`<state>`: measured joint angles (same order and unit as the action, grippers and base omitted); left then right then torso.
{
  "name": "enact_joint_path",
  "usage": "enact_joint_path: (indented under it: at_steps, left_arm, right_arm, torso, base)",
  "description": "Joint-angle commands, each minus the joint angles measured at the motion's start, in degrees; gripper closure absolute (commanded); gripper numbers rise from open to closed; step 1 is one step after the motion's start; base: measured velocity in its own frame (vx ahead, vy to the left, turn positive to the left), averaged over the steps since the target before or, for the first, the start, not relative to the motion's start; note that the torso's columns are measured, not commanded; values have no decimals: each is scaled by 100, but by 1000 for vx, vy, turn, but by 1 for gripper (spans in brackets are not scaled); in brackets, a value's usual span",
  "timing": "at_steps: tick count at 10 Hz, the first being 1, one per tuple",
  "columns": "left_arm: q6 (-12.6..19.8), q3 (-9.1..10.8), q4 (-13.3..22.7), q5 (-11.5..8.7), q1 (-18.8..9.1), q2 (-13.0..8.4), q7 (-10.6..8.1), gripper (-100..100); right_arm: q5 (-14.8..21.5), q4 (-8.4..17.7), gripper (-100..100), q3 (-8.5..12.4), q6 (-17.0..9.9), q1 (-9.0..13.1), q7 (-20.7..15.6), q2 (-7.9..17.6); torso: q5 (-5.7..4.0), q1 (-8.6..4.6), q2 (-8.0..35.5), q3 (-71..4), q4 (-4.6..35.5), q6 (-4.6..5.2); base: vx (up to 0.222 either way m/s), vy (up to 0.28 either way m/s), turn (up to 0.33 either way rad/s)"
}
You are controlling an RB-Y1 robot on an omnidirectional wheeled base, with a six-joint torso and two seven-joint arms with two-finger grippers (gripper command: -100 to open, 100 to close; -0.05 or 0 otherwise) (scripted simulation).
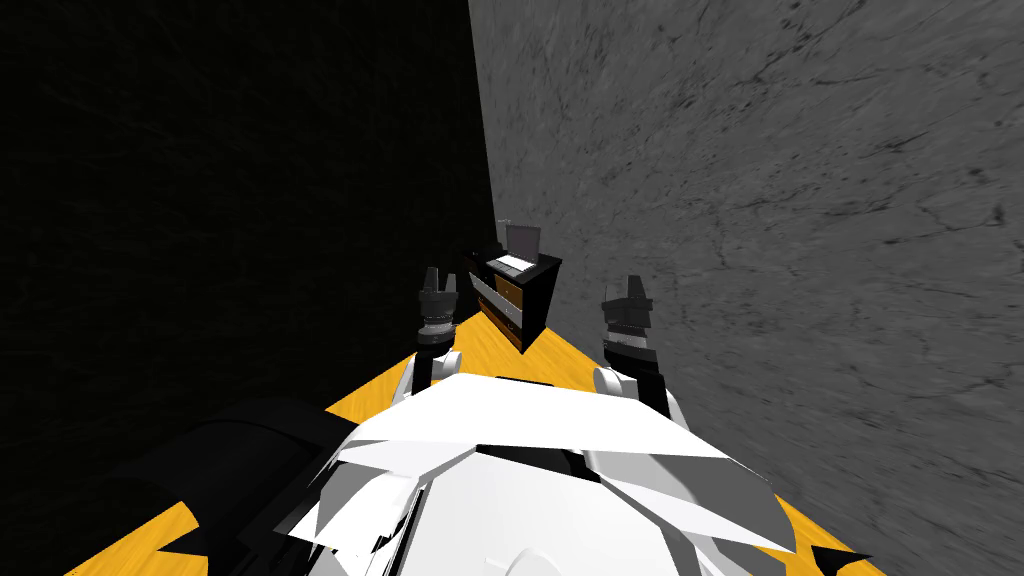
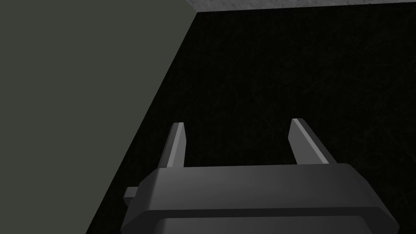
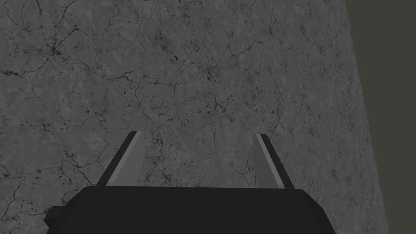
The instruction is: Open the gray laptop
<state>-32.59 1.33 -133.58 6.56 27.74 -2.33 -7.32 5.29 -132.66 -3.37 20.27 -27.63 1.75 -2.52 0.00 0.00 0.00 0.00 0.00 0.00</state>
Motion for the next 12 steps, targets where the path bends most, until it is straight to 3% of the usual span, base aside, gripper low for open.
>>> enact_joint_path:
  at_steps: [1,9,10,12]
  left_arm:
    - [0,0,0,0,0,0,0,0]
    - [0,0,-2,0,0,0,0,0]
    - [162,-17,124,-98,-214,-218,28,-100]
    - [400,-40,308,-241,-521,-427,66,-100]
  right_arm:
    - [0,0,0,0,0,0,0,0]
    - [0,-2,0,0,1,0,0,0]
    - [0,-2,0,0,1,0,0,0]
    - [0,1,0,0,0,-1,0,1]
  torso:
    - [0,0,232,-467,235,0]
    - [0,0,3539,-7073,3537,0]
    - [0,0,3962,-7919,3960,0]
    - [4,13,4200,-8430,4203,0]
  base:
    - [0,0,0]
    - [0,0,0]
    - [19,17,-5]
    - [27,46,-7]
